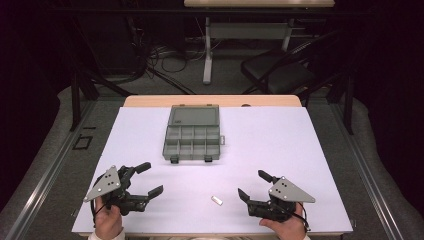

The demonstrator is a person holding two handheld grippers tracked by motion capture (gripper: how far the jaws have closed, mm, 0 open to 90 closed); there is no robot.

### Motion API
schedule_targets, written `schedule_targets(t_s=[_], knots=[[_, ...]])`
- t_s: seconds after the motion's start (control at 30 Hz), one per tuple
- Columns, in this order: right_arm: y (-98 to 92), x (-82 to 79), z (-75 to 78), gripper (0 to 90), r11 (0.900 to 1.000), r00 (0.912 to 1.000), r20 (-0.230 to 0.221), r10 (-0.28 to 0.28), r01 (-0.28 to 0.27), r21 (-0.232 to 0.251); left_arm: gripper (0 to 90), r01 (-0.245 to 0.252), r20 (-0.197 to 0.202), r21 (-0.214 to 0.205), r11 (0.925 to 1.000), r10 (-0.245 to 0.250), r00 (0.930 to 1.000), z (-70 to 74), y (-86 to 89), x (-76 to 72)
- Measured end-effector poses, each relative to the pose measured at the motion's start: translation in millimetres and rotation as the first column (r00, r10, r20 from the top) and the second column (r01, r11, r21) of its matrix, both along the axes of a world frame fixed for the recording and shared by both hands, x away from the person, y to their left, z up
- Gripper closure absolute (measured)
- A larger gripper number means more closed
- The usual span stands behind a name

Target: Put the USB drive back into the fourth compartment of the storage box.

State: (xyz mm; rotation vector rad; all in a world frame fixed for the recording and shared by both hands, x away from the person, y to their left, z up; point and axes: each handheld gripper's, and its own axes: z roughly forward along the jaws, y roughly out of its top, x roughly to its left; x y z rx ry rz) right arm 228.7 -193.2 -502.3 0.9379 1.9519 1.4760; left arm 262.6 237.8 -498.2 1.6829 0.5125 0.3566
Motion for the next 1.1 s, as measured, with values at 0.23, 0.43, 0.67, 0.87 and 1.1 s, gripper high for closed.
schedule_targets(t_s=[0.23, 0.43, 0.67, 0.87, 1.1], knots=[[0.1, 2.1, -3.2, 15.7, 0.9999, 0.9996, -0.023, 0.014, -0.014, -0.009, 15.5, 0.011, -0.003, 0.011, 0.9999, -0.011, 0.9999, -2.8, -2.6, 0.4], [3.3, 5.5, -3.0, 17.8, 0.9997, 0.9993, -0.032, 0.02, -0.021, -0.012, 15.6, 0.014, 0.011, 0.026, 0.9996, -0.014, 0.9998, -2.0, -2.3, -3.1], [5.7, 10.1, -3.2, 22.6, 0.9998, 0.9989, -0.046, 0.007, -0.008, -0.019, 15.6, 0.009, 0.011, 0.022, 0.9997, -0.009, 0.9999, -5.4, -1.9, -5.1], [11.6, 12.4, -4.0, 26.3, 0.9993, 0.9985, -0.054, 0.012, -0.014, -0.035, 15.6, 0.008, 0.014, 0.025, 0.9997, -0.008, 0.9999, -5.4, -1.1, -7.3], [23.1, 13.6, -4.3, 28.5, 0.9963, 0.9975, -0.054, 0.046, -0.05, -0.07, 15.5, 0.003, 0.01, 0.019, 0.9998, -0.003, 0.9999, -5.8, -0.2, -9.6]])
